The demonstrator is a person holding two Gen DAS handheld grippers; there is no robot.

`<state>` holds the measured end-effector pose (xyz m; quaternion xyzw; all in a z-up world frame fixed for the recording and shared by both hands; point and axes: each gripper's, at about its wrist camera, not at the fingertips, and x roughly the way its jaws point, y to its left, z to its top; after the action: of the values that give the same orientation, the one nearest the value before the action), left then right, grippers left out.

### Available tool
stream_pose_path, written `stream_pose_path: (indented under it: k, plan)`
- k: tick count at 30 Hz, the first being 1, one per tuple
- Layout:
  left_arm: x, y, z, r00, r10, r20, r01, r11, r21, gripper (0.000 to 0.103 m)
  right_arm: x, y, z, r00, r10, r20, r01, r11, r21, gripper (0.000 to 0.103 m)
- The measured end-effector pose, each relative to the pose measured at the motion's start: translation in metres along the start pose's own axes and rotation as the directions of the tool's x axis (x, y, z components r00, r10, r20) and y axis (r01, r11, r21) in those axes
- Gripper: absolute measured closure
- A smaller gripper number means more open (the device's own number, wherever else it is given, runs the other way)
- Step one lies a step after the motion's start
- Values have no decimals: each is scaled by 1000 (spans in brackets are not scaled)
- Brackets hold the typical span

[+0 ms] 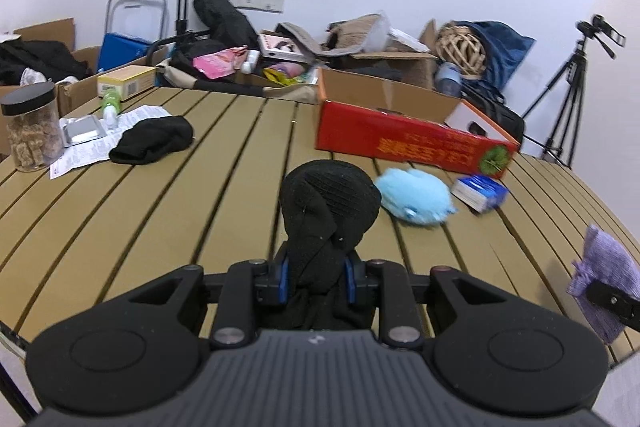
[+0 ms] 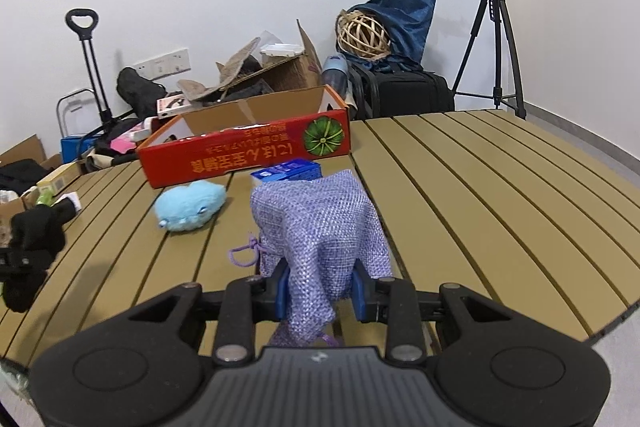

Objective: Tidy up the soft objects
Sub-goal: 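Carry the black glove and lavender pouch down toward the black bin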

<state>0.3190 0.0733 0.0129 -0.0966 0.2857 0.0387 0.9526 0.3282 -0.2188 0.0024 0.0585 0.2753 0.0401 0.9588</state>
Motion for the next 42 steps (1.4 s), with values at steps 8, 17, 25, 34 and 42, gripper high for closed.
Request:
stream_pose_path:
  k: [8,17,25,34,42]
  plan:
    - [-19,-11,-22,1000,-19,-1,19,998,60,78,-31,5,-19,1000,26,8,-26,1000,-16,74]
    - [-44,-24,-48,998,-70,5,69,990,121,78,-65,9,-46,998,58,3,-57,997,-53,74]
    - [-64,-36,-78,992,-124,-22,126,977,173,78,-93,14,-69,995,97,-14,-98,992,-83,74]
    - [-86,-39,-120,987,-147,-70,159,963,216,78,-117,18,-98,989,140,-53,-144,985,-93,74]
    - [-92,-40,-156,982,-124,-142,158,952,263,78,-117,21,-132,978,147,-151,-161,983,-90,74]
